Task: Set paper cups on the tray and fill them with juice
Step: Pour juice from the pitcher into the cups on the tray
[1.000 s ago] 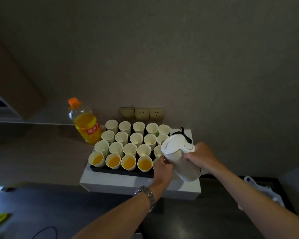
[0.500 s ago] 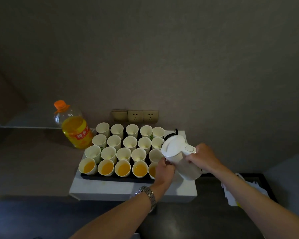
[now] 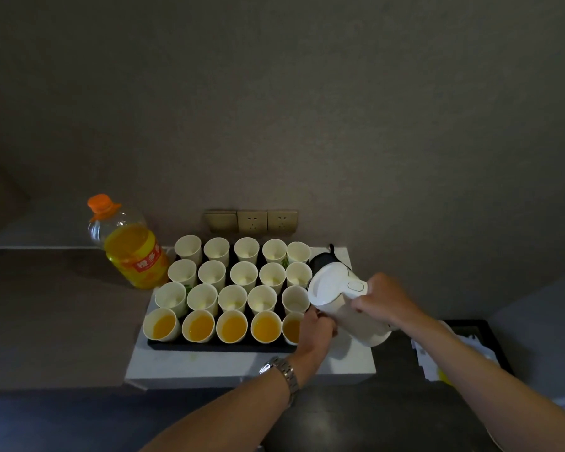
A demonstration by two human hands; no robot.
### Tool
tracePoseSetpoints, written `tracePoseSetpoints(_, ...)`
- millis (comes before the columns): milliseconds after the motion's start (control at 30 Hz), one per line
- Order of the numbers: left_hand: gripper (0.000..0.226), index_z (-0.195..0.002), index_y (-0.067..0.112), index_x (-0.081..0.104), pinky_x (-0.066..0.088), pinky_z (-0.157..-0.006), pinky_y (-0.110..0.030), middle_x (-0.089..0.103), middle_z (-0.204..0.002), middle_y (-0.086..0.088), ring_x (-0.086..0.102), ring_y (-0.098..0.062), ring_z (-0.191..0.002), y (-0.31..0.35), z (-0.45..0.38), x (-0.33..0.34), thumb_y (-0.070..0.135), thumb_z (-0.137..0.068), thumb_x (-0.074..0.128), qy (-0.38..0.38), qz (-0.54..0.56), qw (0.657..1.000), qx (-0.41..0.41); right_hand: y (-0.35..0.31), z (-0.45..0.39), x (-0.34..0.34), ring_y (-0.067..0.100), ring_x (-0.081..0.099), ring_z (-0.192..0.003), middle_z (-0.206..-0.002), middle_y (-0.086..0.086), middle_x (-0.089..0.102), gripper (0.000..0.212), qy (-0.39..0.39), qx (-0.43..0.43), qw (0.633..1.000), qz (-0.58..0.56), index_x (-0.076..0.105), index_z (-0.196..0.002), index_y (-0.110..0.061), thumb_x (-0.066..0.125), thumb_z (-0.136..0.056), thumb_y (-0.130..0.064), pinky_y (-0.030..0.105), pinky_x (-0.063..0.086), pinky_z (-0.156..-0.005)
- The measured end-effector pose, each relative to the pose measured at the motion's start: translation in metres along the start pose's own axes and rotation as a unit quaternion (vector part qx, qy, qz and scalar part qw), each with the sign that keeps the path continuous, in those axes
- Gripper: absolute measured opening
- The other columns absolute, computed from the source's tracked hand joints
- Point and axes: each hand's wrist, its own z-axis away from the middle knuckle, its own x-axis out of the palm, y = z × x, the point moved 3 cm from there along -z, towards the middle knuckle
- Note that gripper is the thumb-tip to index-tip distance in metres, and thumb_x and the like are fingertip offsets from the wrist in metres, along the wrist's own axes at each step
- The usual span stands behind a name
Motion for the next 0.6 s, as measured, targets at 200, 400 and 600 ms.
tracePoseSetpoints(200, 0.044, -0.105, 0.028, 0.055, 0.056, -0.098, -0.046, 0.061, -0.102, -0.003, 0.058, -0.026, -0.106, -0.002, -0.004, -0.005, -0.011, -0.085, 0.048, -0.02, -0.001, 1.0, -0.013, -0.012, -0.001, 0.002, 0.021, 0.066, -0.063, -0.075, 0.012, 0.071, 0.031, 0.011, 0.006, 0.999, 0.039, 0.07, -0.082, -0.001, 0.072, -0.066, -0.027, 0.029, 0.04, -0.053)
tracePoseSetpoints(400, 0.042, -0.095, 0.032, 0.054, 0.055, -0.1, -0.049, 0.061, -0.099, -0.004, 0.06, -0.029, -0.106, -0.012, -0.008, -0.005, -0.008, -0.09, 0.045, -0.027, 0.014, 0.998, -0.045, -0.027, 0.005, 0.002, 0.016, 0.046, -0.054, -0.06, 0.0, 0.048, 0.02, -0.006, -0.001, 0.996, 0.086, 0.052, -0.064, -0.014, 0.068, -0.073, -0.021, 0.028, 0.032, -0.053)
tracePoseSetpoints(600, 0.038, -0.122, 0.024, 0.053, 0.058, -0.096, -0.042, 0.063, -0.107, -0.004, 0.063, -0.029, -0.112, -0.022, -0.012, -0.004, -0.004, -0.098, 0.046, -0.026, 0.054, 0.995, -0.082, -0.031, 0.005, 0.005, 0.017, 0.043, -0.053, -0.059, 0.0, 0.046, 0.021, -0.007, -0.009, 0.994, 0.106, 0.048, -0.062, -0.015, 0.065, -0.071, -0.021, 0.027, 0.032, -0.052)
